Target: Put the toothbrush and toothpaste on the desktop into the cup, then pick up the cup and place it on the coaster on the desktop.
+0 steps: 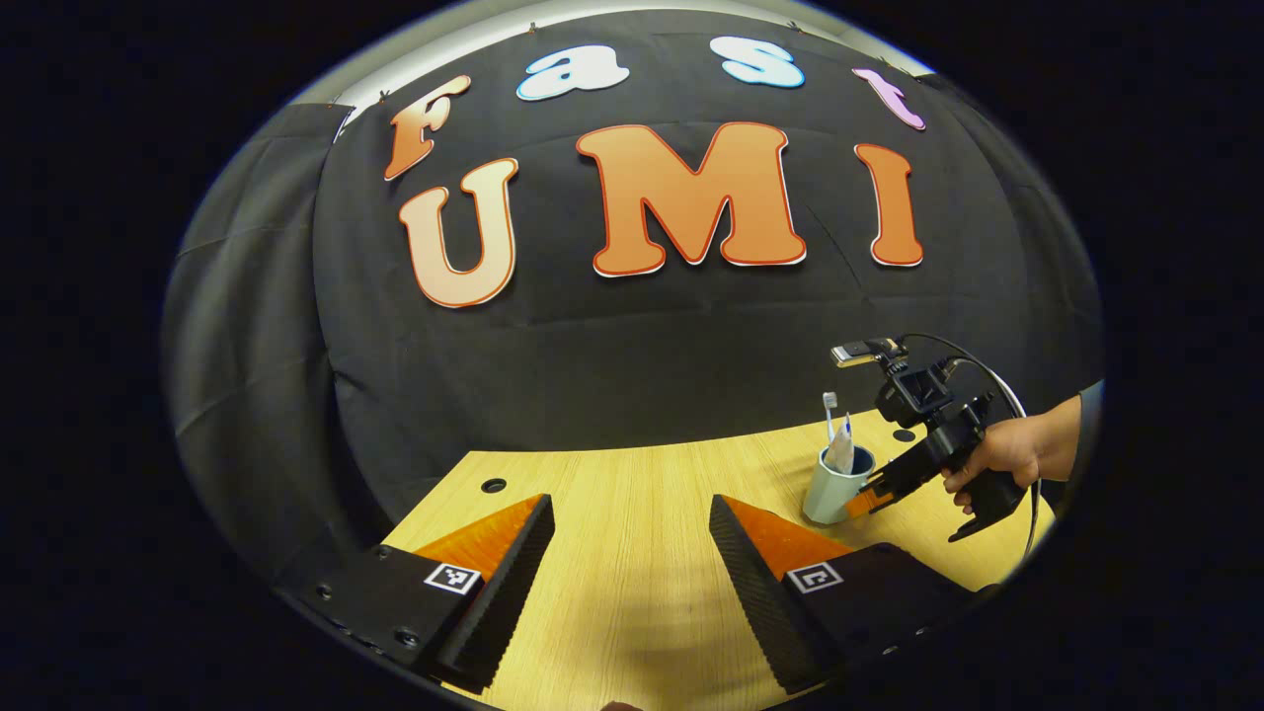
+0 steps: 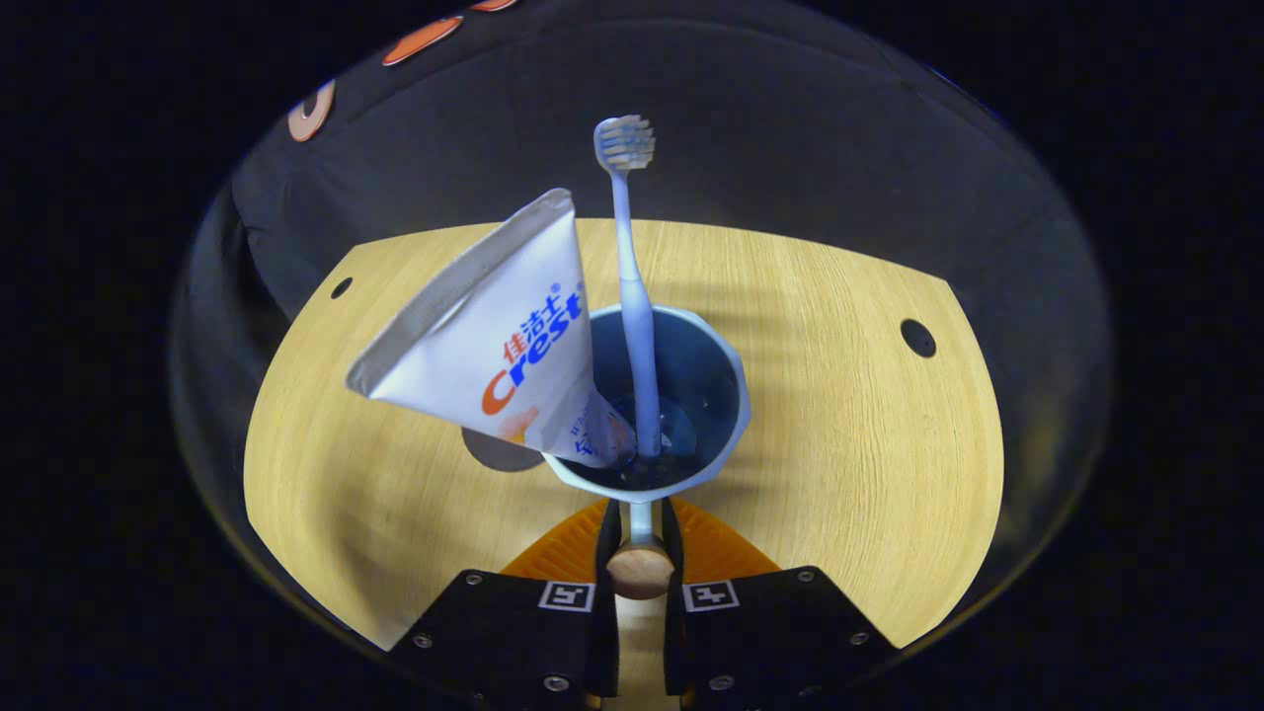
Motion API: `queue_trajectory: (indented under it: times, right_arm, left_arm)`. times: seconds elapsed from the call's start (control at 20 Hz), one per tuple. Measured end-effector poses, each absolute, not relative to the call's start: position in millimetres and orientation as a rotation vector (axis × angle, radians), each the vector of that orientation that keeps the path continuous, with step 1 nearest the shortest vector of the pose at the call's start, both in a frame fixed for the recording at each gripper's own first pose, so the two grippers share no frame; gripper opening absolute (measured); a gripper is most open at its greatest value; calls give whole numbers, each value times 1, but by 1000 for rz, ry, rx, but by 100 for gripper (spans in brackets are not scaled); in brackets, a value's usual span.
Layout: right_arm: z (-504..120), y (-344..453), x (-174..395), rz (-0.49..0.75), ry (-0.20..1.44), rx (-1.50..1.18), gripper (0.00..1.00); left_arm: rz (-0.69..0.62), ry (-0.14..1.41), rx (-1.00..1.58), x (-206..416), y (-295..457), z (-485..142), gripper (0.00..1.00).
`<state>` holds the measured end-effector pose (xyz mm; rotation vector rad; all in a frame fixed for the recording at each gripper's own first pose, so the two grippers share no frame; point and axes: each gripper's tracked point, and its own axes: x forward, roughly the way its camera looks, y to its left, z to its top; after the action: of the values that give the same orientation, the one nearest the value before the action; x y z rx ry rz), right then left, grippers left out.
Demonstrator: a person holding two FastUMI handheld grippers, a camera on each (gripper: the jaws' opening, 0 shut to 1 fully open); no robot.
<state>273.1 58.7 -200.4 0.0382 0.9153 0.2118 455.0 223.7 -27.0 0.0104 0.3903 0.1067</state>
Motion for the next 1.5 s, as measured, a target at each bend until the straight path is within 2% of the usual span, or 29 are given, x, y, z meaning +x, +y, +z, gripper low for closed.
queue_trajectory:
  times: [0.25, 0.65, 1.05, 1.25, 1.3, 1.35, 1.4, 1.5]
  right_arm:
    - [-176, 53, 278, 258, 884, 26, 18]
    - [-185, 58, 278, 316, 902, -12, 18]
    - [-185, 53, 277, 303, 924, -63, 20]
    - [-185, 48, 275, 281, 893, -38, 31]
    - [-182, 48, 268, 276, 886, -31, 46]
    - [-179, 48, 262, 276, 876, -23, 54]
    - [-175, 47, 257, 274, 860, -15, 69]
    - [-161, 41, 248, 264, 820, 0, 82]
  left_arm:
    - [128, 387, 17, 447, 237, -26, 96]
    - [162, 410, 13, 438, 262, -36, 96]
    - [149, 431, 6, 441, 278, -47, 96]
    - [99, 420, 0, 448, 275, -46, 96]
    - [84, 416, -2, 451, 273, -46, 96]
    - [67, 413, -2, 453, 272, -46, 96]
    - [52, 407, 0, 455, 271, -45, 96]
    - [23, 394, 2, 460, 270, -42, 97]
